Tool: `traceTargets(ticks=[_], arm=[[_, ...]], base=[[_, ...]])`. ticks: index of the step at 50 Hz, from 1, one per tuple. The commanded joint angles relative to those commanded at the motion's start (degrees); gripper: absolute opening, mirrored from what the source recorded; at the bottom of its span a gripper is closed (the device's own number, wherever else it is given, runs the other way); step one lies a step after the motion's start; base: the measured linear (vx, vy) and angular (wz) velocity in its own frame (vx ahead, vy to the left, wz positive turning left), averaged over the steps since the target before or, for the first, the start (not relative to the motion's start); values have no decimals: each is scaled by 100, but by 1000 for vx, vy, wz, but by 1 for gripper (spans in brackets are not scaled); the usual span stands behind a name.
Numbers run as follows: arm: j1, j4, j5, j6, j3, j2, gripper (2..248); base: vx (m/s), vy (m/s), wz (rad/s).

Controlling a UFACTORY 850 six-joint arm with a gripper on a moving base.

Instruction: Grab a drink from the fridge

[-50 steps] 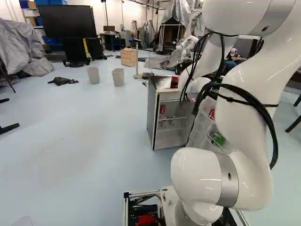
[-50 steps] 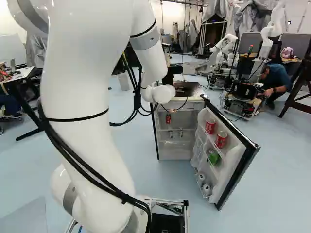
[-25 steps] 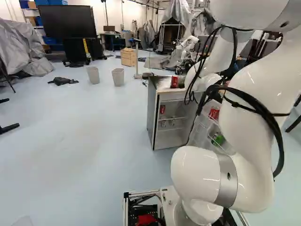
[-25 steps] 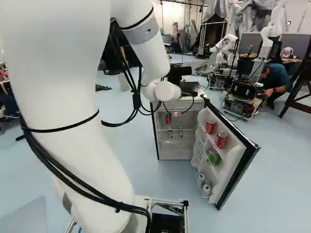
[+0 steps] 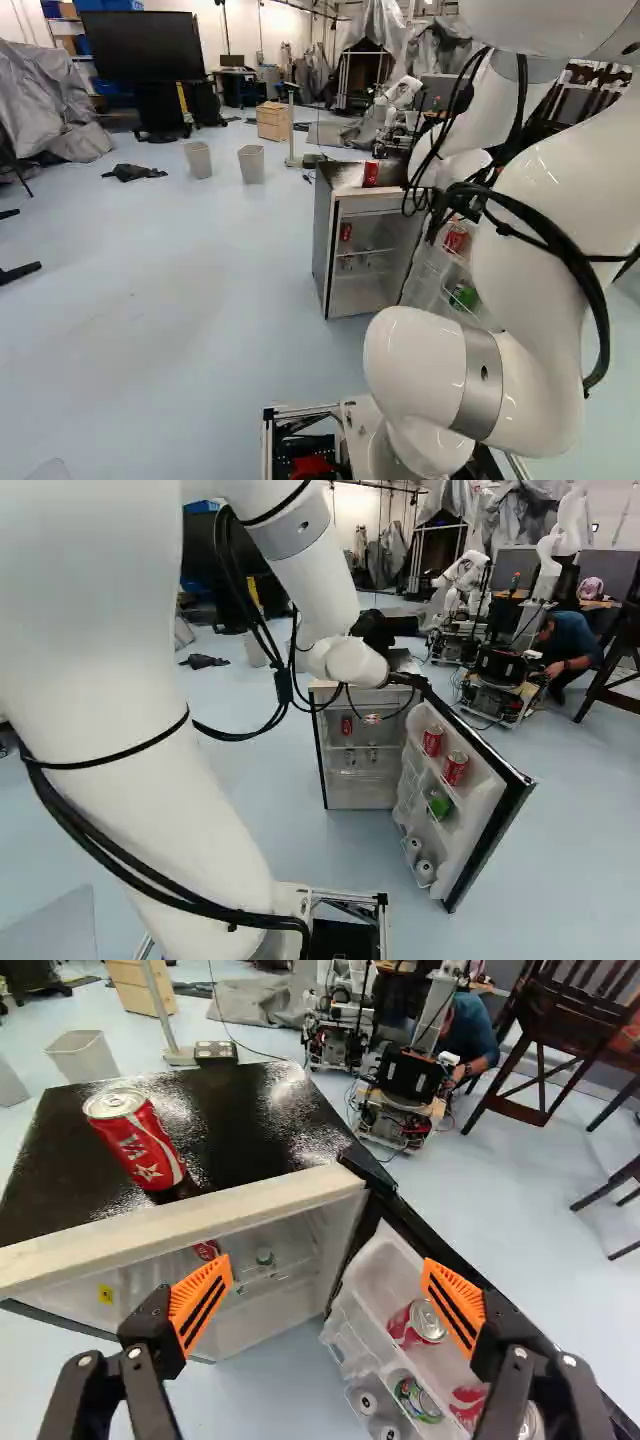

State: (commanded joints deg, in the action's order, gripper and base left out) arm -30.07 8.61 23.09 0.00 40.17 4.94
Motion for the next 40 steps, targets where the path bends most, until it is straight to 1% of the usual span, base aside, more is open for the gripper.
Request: traceTargets(ticks=[40], arm=[[-727,-948,-1226,0,341,-212,247]], base=[[0,0,0]])
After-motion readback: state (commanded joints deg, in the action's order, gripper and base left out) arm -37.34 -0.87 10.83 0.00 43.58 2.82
